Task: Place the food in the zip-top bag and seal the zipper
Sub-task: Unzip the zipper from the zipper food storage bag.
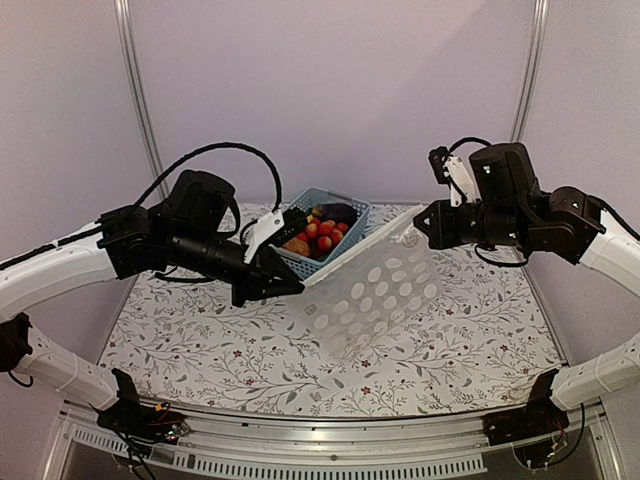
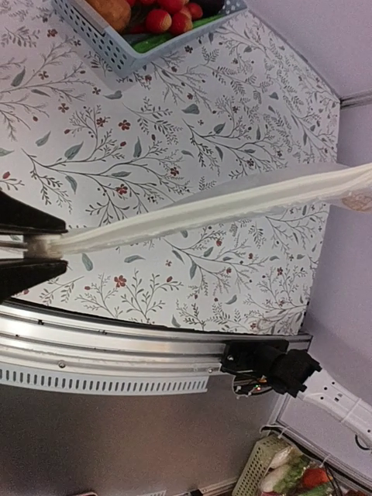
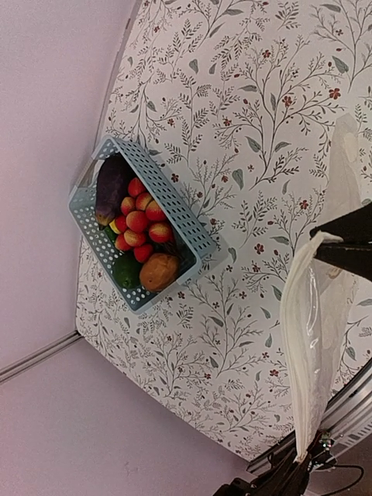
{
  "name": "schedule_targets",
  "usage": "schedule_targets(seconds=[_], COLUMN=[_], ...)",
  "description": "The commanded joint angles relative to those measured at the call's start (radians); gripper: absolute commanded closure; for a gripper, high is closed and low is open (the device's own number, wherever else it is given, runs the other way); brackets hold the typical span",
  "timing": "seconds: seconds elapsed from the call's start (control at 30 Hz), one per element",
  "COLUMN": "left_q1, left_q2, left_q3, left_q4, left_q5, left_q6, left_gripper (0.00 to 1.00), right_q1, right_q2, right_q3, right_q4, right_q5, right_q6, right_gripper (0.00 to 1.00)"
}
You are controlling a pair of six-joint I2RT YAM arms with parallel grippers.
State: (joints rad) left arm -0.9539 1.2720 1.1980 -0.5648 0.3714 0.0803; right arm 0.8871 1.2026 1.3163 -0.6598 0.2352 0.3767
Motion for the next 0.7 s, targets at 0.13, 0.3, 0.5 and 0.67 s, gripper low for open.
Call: schedule_targets(seconds=[0.13,0.3,0.5,0.67], left_q1=[0.014,0.014,0.014,0.006], left_q2=[0.006,0.007,0.005,0.032], left_q3=[0.02,0.019,0.008,-0.004], left_q4=[-0.055,-0.056,-0.019,0.025], left_q5=[-0.006,-0.014,-0.06,-0.209], left_q6=[0.017,0.016,-0.027,-0.133], left_gripper=[1.0,1.0,1.0,1.0], right_q1=[-0.016,-0.017,-0.016,-0.007], right_q2=[-0.018,-0.002,0.006,0.033], right_q3=[-0.011,-0.009,-0.008,-0.022], right_q4=[-0.018,-0.014,-0.002,0.022], right_q5=[0.044,0.035,0.016,-0.026], right_q6=[0.0,0.009,0.025,0.114], right_gripper=[1.0,1.0,0.9,0.53])
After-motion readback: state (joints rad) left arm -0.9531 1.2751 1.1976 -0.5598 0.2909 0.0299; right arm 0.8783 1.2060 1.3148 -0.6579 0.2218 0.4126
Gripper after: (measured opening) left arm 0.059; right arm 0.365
